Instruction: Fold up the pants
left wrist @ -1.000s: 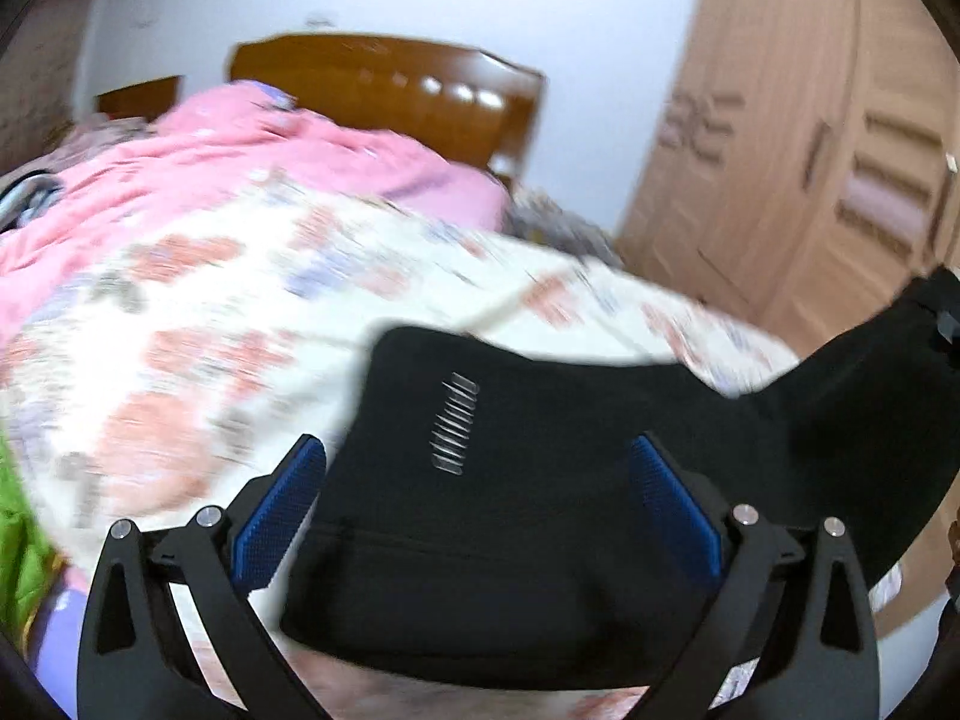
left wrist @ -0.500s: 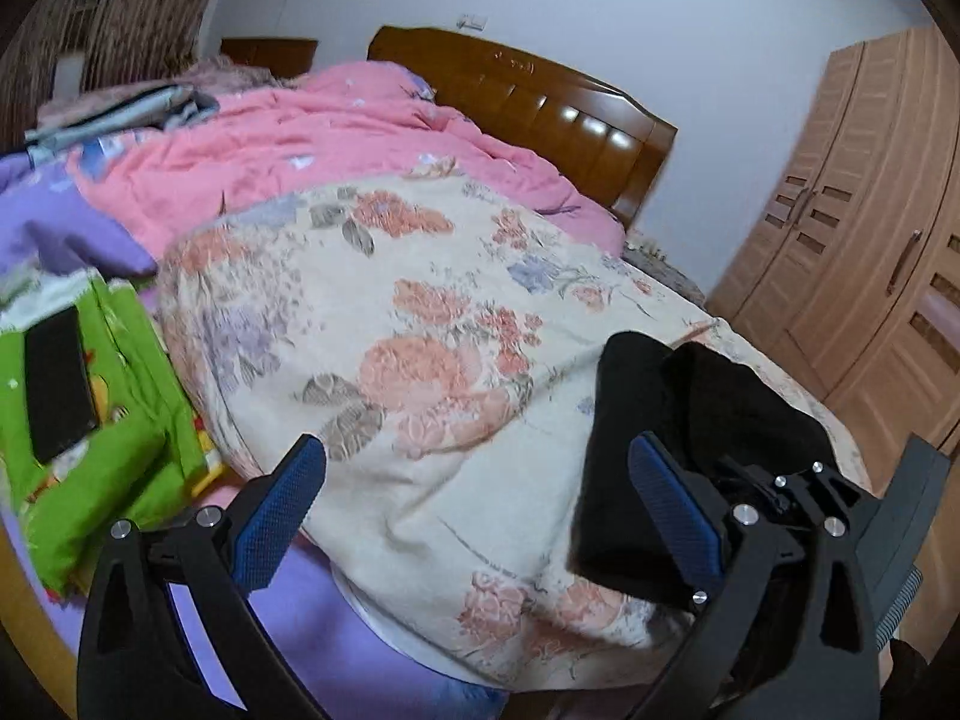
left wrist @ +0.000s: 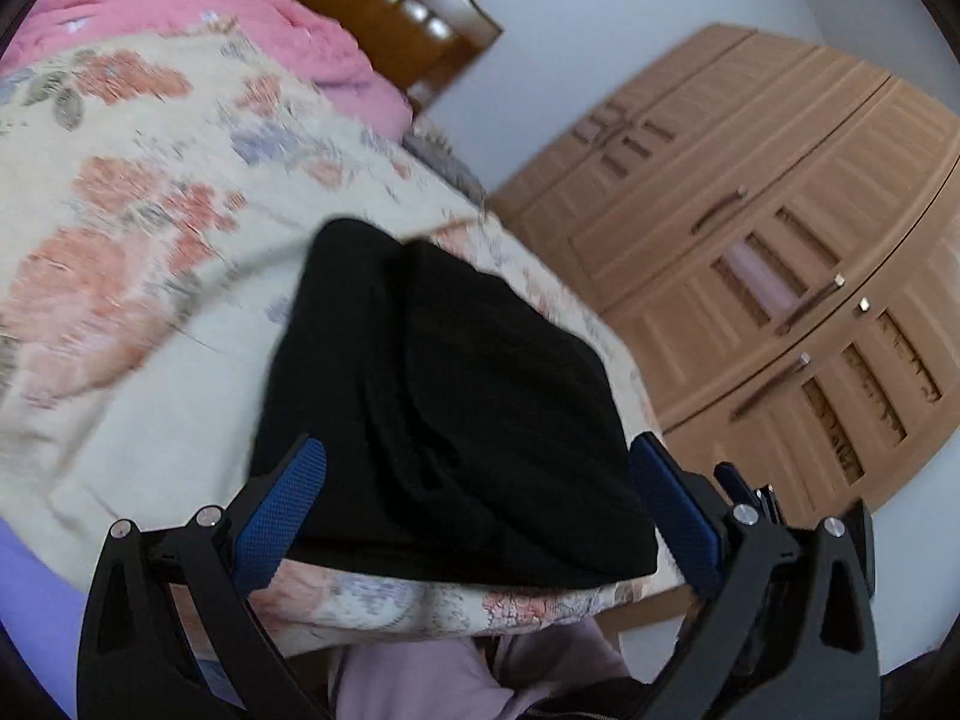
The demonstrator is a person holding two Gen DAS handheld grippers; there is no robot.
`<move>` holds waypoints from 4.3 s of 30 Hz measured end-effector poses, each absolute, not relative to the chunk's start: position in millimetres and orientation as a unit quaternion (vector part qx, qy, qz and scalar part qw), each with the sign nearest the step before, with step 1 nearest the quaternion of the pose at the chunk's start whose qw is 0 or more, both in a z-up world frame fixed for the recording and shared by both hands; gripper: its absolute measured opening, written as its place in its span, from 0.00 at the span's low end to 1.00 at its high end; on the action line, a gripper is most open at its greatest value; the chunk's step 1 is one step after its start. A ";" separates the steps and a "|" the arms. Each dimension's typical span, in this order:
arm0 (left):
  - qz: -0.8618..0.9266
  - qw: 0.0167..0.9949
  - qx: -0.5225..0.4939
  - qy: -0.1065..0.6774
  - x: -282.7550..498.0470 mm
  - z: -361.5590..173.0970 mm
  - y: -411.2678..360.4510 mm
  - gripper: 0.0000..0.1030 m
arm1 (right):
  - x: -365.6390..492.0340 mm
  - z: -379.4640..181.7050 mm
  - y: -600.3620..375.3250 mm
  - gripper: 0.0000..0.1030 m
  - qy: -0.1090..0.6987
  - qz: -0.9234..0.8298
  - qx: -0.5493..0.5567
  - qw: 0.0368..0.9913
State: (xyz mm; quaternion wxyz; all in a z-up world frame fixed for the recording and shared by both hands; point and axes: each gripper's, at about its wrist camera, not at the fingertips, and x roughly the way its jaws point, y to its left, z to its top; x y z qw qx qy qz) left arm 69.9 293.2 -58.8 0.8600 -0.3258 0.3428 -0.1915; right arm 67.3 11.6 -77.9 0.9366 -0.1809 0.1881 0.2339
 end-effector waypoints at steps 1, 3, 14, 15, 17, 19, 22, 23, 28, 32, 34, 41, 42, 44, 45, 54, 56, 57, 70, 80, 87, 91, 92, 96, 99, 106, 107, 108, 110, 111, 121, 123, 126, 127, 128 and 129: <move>-0.191 0.858 -0.323 0.351 74.3 -61.0 287.0 0.98 | 72.0 -77.7 -2.5 0.83 0.199 0.225 -0.158 0.941; -0.200 0.847 -0.322 0.373 85.6 -67.7 274.6 0.98 | 81.2 -78.9 -30.1 0.83 0.219 0.214 -0.108 0.946; -0.141 0.858 -0.209 0.447 140.7 -83.6 225.0 0.65 | 81.2 -100.4 -74.9 0.83 0.228 0.211 -0.060 0.949; -0.130 0.861 -0.203 0.449 141.7 -85.2 224.7 0.57 | 77.6 -105.1 -73.6 0.84 0.227 0.217 -0.070 0.947; -0.130 0.864 -0.208 0.440 140.7 -84.5 226.8 0.45 | 65.1 -118.6 -69.4 0.84 0.228 0.230 -0.099 0.941; -0.123 0.873 -0.203 0.425 134.6 -77.6 227.8 0.33 | 55.6 -134.5 -63.1 0.84 0.237 0.236 -0.125 0.934; -0.119 0.885 -0.199 0.403 129.1 -59.7 223.9 0.29 | 58.2 -156.6 -50.7 0.83 0.254 0.206 -0.158 0.932; -0.118 0.891 -0.194 0.394 128.1 -52.3 221.2 0.28 | 59.9 -159.5 -48.2 0.83 0.255 0.201 -0.160 0.932; -0.128 0.906 -0.181 0.360 120.1 -18.0 206.3 0.26 | 72.5 -160.9 -33.4 0.83 0.240 0.170 -0.170 0.941; -0.144 0.916 -0.166 0.336 114.1 9.0 193.5 0.26 | 75.2 -167.8 -20.5 0.86 0.227 0.120 -0.218 0.942; -0.152 0.922 -0.159 0.318 112.6 28.4 192.2 0.26 | 68.4 -169.1 -13.4 0.86 0.207 0.104 -0.248 0.940; -0.158 0.931 -0.182 0.275 104.0 63.3 230.2 0.25 | 69.7 -153.4 -1.5 0.88 0.182 0.070 -0.274 0.942; -0.146 0.929 -0.192 0.281 104.4 51.7 241.6 0.25 | 73.1 -158.1 -0.4 0.88 0.194 0.072 -0.276 0.939; -0.110 0.917 -0.218 0.316 111.2 3.8 266.2 0.25 | 77.3 -167.0 -0.6 0.89 0.210 0.075 -0.276 0.935; -0.100 0.908 -0.236 0.331 113.7 -17.0 275.0 0.25 | 77.7 -166.4 -2.2 0.89 0.212 0.077 -0.274 0.935; -0.087 0.896 -0.299 0.316 97.6 -69.5 292.3 0.26 | 83.2 -166.2 -9.5 0.89 0.226 0.082 -0.267 0.933; -0.074 0.887 -0.307 0.336 100.4 -69.7 292.3 0.27 | 87.2 -167.4 -11.1 0.89 0.229 0.086 -0.262 0.933; -0.068 0.880 -0.315 0.349 102.1 -76.4 293.8 0.34 | 87.1 -167.1 -11.4 0.89 0.231 0.091 -0.262 0.933; -0.035 0.952 -0.107 0.284 107.8 27.0 235.5 0.98 | 152.4 -77.3 -74.8 0.89 0.266 0.288 -0.029 0.919; -0.057 0.917 -0.079 0.387 218.7 -58.1 233.8 0.98 | 276.9 -115.3 50.6 0.90 0.360 0.318 -0.121 0.869; -0.070 0.915 -0.132 0.375 215.7 -61.5 254.0 0.98 | 292.8 -144.3 33.2 0.96 0.389 0.315 -0.049 0.864; -0.059 0.919 -0.114 0.373 214.5 -60.9 247.6 0.98 | 278.7 -127.1 38.1 0.95 0.378 0.272 -0.067 0.882; -0.056 0.920 -0.111 0.372 213.8 -61.0 246.6 0.98 | 270.9 -120.1 39.8 0.95 0.365 0.279 -0.072 0.885; -0.052 0.922 -0.107 0.368 212.2 -60.9 245.8 0.98 | 243.8 -119.2 51.9 0.95 0.350 0.303 -0.100 0.881; -0.049 0.923 -0.099 0.370 212.3 -61.2 243.5 0.98 | 247.7 -132.2 47.2 0.96 0.370 0.303 -0.093 0.873; -0.049 0.924 -0.103 0.364 210.6 -61.6 245.8 0.98 | 226.8 -113.3 34.4 0.95 0.354 0.268 -0.086 0.892; -0.049 0.925 -0.104 0.363 210.4 -61.6 246.0 0.98 | 219.5 -109.8 33.1 0.95 0.347 0.281 -0.078 0.892; -0.049 0.925 -0.104 0.362 210.3 -61.6 246.2 0.98 | 210.2 -108.2 34.3 0.95 0.343 0.300 -0.078 0.887; -0.048 0.925 -0.104 0.362 209.8 -61.7 246.1 0.98 | 197.7 -114.2 41.9 0.95 0.348 0.312 -0.109 0.877; -0.048 0.925 -0.103 0.361 209.6 -61.6 246.0 0.98 | 194.4 -120.8 45.4 0.95 0.355 0.308 -0.127 0.873; -0.038 0.928 -0.093 0.359 208.2 -61.9 242.6 0.97 | 154.8 -111.0 14.9 0.95 0.326 0.318 -0.067 0.888; -0.034 0.929 -0.094 0.357 207.5 -62.1 242.6 0.97 | 147.5 -134.3 25.7 0.96 0.349 0.320 -0.117 0.873; -0.032 0.929 -0.091 0.358 206.5 -62.8 242.0 0.95 | 150.2 -147.8 14.8 0.96 0.354 0.333 -0.087 0.870; -0.032 0.929 -0.091 0.358 206.5 -62.6 242.1 0.95 | 152.7 -148.1 11.5 0.96 0.361 0.336 -0.080 0.866; -0.032 0.929 -0.091 0.357 206.4 -62.6 242.3 0.95 | 154.0 -148.2 11.1 0.96 0.364 0.337 -0.085 0.864; -0.033 0.930 -0.097 0.354 205.2 -62.2 244.0 0.95 | 152.7 -148.5 10.8 0.96 0.366 0.336 -0.089 0.863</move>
